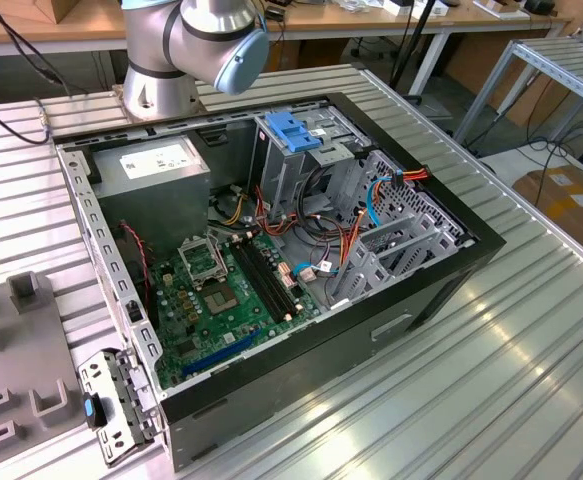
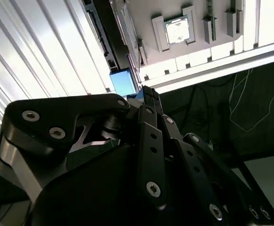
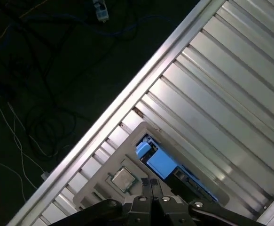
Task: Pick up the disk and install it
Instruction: 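Pick up the disk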
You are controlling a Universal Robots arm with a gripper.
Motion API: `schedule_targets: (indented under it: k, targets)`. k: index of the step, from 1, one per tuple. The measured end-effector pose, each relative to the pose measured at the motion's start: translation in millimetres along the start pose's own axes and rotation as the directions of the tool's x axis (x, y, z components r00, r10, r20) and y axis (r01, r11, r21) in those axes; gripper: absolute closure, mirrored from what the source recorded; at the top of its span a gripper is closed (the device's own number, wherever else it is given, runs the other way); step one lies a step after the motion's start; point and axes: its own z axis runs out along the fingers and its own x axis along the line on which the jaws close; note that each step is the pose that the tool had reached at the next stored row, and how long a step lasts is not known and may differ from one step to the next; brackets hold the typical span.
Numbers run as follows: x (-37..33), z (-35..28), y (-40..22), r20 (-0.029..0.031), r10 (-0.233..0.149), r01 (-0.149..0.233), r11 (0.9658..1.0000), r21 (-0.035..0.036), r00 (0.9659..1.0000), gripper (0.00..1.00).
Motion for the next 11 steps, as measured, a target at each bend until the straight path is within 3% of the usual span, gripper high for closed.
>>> schedule_targets:
  k: [3,6,8,11]
  targets:
    - [0.0,0.0,0.0,-0.0024,-0.067,0.067,0.9978,0.0039,0.9978,0.89]
    - [0.0,0.0,0.0,-0.0044,-0.118,0.118,0.9929,0.0069,0.9930,0.89]
    - [0.0,0.0,0.0,-0.0062,-0.160,0.160,0.9871,0.0092,0.9871,0.89]
    - [0.0,0.0,0.0,-0.0069,-0.182,0.182,0.9832,0.0107,0.9832,0.89]
